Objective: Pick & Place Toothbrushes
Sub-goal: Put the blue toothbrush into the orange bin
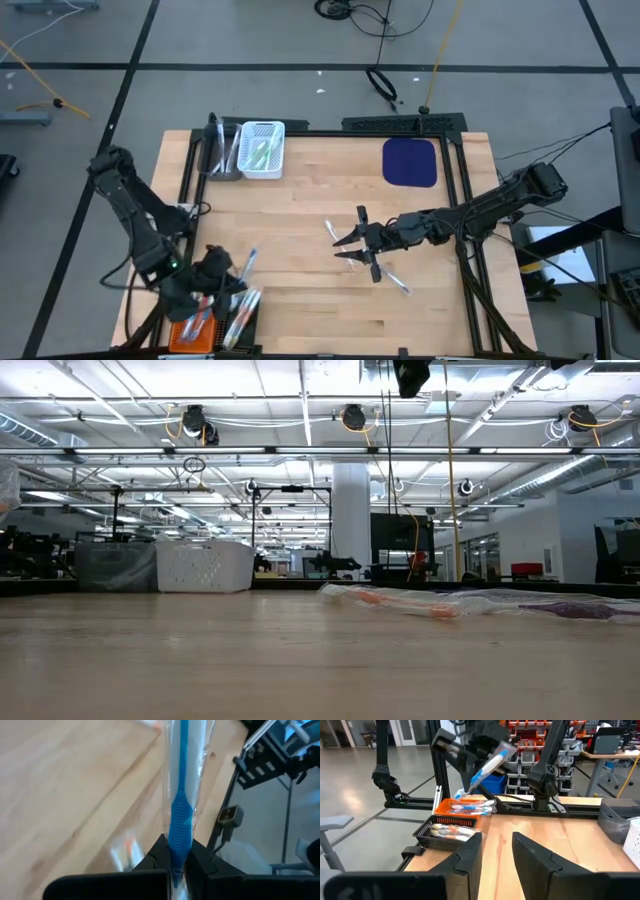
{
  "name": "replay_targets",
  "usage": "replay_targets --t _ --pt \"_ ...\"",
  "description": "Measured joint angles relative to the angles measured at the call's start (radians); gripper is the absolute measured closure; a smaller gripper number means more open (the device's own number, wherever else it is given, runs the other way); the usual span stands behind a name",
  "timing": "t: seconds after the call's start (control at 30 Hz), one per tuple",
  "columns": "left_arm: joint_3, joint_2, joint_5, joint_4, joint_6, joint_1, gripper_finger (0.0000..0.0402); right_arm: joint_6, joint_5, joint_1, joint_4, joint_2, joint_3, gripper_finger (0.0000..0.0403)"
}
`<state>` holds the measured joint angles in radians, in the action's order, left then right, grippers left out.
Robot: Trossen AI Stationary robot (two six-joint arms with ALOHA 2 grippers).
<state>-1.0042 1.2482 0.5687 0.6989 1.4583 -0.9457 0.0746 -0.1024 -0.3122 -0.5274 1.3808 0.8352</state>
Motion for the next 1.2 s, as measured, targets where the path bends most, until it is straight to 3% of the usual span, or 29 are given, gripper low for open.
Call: replay_targets --t 0.33,0.5,0.87,1.2 --pt "0.0 0.02 0.065 0.201 0.409 -0.208 0.0389 0.0 0.0 0.0 0.01 0.0 0.0 0.0309" --pt "0.0 0.052 0.068 0.215 0.549 -0.301 0.039 0.0 0.0 0.0 0.017 0.0 0.0 0.0309" --pt "0.0 0.068 0.039 0.329 0.746 -0.461 0.039 0.022 0.0 0.0 0.032 0.0 0.0 0.031" --pt "0.0 0.129 -0.023 0.355 0.859 -0.535 0.039 0.026 0.0 0.0 0.032 0.0 0.0 0.031"
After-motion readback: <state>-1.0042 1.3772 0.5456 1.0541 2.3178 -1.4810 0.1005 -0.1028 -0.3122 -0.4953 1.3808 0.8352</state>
